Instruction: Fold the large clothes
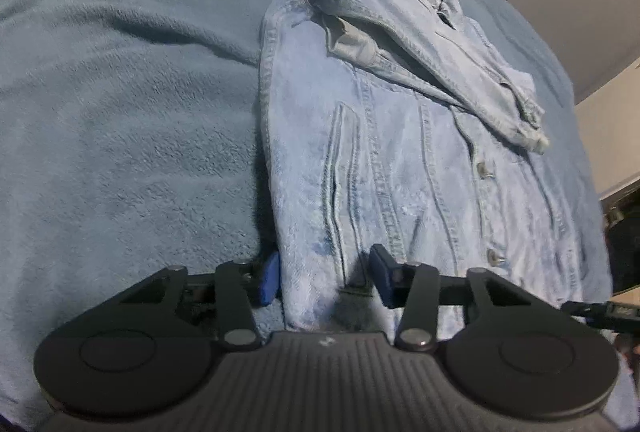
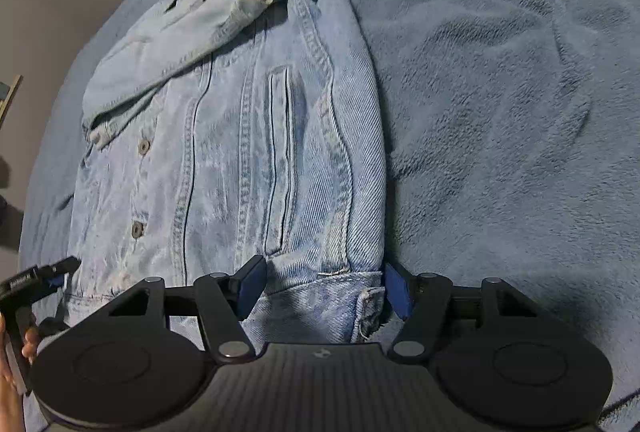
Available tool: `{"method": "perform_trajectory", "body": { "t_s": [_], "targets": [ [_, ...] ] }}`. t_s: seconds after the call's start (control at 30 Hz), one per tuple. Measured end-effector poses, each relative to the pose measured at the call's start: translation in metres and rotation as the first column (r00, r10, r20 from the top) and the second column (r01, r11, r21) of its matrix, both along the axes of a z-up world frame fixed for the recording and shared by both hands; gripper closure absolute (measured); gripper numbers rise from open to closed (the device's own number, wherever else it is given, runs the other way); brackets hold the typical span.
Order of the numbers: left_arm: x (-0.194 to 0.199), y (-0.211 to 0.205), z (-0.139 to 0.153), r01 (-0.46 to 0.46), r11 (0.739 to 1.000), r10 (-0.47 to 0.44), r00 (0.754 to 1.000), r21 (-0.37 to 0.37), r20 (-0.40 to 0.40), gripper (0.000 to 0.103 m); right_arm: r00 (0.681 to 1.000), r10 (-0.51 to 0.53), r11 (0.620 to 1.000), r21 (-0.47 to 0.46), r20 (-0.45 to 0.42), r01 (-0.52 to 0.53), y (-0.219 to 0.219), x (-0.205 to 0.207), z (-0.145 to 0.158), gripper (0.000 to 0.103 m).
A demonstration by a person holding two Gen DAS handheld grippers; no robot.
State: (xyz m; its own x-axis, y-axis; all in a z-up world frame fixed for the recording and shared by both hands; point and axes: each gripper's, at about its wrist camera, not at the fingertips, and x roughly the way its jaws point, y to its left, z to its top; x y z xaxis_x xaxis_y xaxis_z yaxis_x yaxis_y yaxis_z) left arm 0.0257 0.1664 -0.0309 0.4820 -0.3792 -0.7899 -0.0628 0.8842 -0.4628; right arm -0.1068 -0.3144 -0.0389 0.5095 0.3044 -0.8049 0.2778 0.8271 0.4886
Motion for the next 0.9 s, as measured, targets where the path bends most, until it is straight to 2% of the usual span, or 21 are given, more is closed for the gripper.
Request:
{"method": "perform_trajectory", "body": {
  "t_s": [0.17, 0.23, 0.3, 0.4, 0.47, 0.6, 0.67, 0.73, 0.83, 0.87, 0.9],
  "targets": [
    [-0.009, 0.009, 0.009, 0.059, 0.985, -0.044, 0.995, -0.16, 0.093, 0.063, 0.997, 0.019, 0.999, 0.046, 0.073, -0.023, 0.003, -0.009, 0.012, 0.038],
    [-0.008, 0.013, 0.007, 0.061, 0.976, -0.042, 0.995, -0.211, 0.095, 0.063, 0.994, 0.038, 0.996, 0.077, 0.106, -0.046, 0.004, -0.01, 0.016, 0.038],
    [-0.004, 0.015, 0.003, 0.056, 0.972, -0.041, 0.997, -0.23, 0.071, 0.063, 0.992, 0.052, 0.993, 0.098, 0.115, -0.063, 0.004, -0.007, 0.015, 0.038],
    [0.0, 0.012, -0.002, 0.049, 0.978, -0.044, 0.999, -0.201, 0.03, 0.063, 0.996, 0.064, 0.996, 0.054, 0.054, -0.067, 0.01, 0.003, 0.006, 0.04],
    [0.003, 0.004, -0.009, 0.051, 0.989, -0.057, 0.997, -0.142, -0.042, 0.063, 0.997, 0.069, 0.997, 0.033, 0.031, -0.07, 0.012, 0.007, 0.003, 0.04],
    [0.008, -0.009, -0.008, 0.092, 0.993, -0.096, 0.994, -0.076, -0.052, 0.06, 0.997, 0.066, 0.997, 0.039, 0.04, -0.068, 0.009, 0.008, 0.001, 0.04],
    [0.008, -0.013, -0.007, 0.113, 0.99, -0.116, 0.992, -0.084, -0.037, 0.054, 0.997, 0.06, 0.997, 0.049, 0.04, -0.062, 0.005, 0.008, -0.002, 0.04],
    [0.006, -0.015, -0.004, 0.14, 0.983, -0.139, 0.99, -0.123, 0.012, 0.046, 0.998, 0.053, 0.997, 0.052, 0.032, -0.055, 0.003, 0.011, -0.005, 0.04],
    [-0.001, -0.012, 0.004, 0.153, 0.967, -0.139, 0.987, -0.204, 0.084, 0.044, 0.998, 0.057, 0.997, 0.051, 0.03, -0.058, 0.005, 0.014, -0.008, 0.04],
    [-0.002, -0.011, 0.003, 0.147, 0.966, -0.133, 0.988, -0.211, 0.08, 0.043, 0.998, 0.058, 0.997, 0.05, 0.03, -0.06, 0.005, 0.014, -0.008, 0.04],
    [-0.001, -0.01, 0.003, 0.138, 0.972, -0.13, 0.99, -0.189, 0.054, 0.043, 0.998, 0.059, 0.997, 0.049, 0.032, -0.061, 0.006, 0.014, -0.008, 0.04]
  ]
}}
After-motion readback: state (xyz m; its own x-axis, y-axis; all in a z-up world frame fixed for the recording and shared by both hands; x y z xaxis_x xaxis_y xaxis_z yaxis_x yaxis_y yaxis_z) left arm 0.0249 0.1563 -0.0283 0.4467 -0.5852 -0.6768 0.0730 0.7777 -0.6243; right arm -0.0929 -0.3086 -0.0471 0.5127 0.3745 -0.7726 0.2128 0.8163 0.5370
